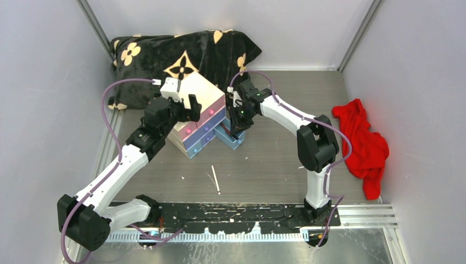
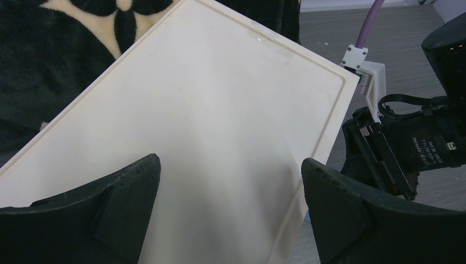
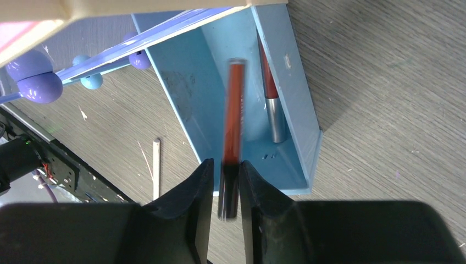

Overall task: Organize the makeup
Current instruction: Place the lipstick in the drawer, then pick up the makeup brush from the center of the board.

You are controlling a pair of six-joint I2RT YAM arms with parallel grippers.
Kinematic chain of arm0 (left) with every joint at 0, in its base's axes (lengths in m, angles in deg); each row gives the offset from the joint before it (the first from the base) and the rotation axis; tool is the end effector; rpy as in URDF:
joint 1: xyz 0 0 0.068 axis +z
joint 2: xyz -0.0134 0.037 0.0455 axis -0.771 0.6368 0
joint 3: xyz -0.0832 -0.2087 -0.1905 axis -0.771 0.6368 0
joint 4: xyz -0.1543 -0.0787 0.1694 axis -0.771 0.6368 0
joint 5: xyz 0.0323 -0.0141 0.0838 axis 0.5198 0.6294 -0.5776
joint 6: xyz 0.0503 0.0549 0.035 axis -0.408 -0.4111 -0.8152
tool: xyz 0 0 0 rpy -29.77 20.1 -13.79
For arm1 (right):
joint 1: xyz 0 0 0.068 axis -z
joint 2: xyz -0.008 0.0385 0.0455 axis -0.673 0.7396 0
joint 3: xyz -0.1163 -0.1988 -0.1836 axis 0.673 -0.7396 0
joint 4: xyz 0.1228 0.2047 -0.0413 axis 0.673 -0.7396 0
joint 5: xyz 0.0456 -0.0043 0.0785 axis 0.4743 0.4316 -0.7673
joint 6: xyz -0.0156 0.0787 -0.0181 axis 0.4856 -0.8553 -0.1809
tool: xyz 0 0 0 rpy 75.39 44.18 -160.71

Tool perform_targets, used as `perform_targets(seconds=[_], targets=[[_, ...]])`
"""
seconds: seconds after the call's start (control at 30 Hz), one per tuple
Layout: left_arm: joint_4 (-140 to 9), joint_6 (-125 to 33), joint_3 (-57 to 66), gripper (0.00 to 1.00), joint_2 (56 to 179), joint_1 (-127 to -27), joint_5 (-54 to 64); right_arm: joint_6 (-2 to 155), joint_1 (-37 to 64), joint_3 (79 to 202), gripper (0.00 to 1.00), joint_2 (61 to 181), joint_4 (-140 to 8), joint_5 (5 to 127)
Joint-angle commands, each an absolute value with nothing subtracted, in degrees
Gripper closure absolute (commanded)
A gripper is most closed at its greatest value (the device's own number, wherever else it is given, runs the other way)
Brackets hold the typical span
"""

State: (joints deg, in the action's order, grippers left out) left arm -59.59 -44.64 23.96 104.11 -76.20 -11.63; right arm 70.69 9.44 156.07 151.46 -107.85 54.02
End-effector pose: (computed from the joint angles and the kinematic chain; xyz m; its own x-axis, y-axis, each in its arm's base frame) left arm 0.2383 -0.1030 0.3536 -0.2770 -0.1178 -0.9536 0.2417 0.9520 -0.1878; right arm 0.3398 0.2481 0.2306 -0.8742 -0.3141 -0.3702 -0.4536 0.8002 0.3924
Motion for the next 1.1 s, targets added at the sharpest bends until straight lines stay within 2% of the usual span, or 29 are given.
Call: perform_targets(seconds=[0.0,0.1,0.4,0.63,0.87,1.07], targets=[[-51.0,-43.7,25.3,0.01,104.3,-75.8,-12.8,70.3,9.6,158.4,0.7,151.6,-106.6,52.9],[-51.1,-43.6,25.5,0.01,104.2,-75.8,-12.8,70.1,9.6,157.8,0.65,151.0,-105.6,53.1],[-51.0,-43.6,25.4,0.01,104.2,-75.8,-13.0,69.8,9.6,156.0,0.64,145.8,-104.8,56.9],[-51.0,-43.4,24.9,0.0,105.5,-75.8,-12.5,69.0,7.8,145.4,0.64,131.7,-101.0,65.1],[-50.7,-44.2,24.4,0.01,107.2,-75.8,-14.0,64.2,-2.9,127.5,0.64,118.0,-92.8,78.4],[-50.6,-43.7,24.7,0.0,106.9,-75.8,-14.3,58.2,-15.5,118.7,0.63,116.7,-85.6,90.3]])
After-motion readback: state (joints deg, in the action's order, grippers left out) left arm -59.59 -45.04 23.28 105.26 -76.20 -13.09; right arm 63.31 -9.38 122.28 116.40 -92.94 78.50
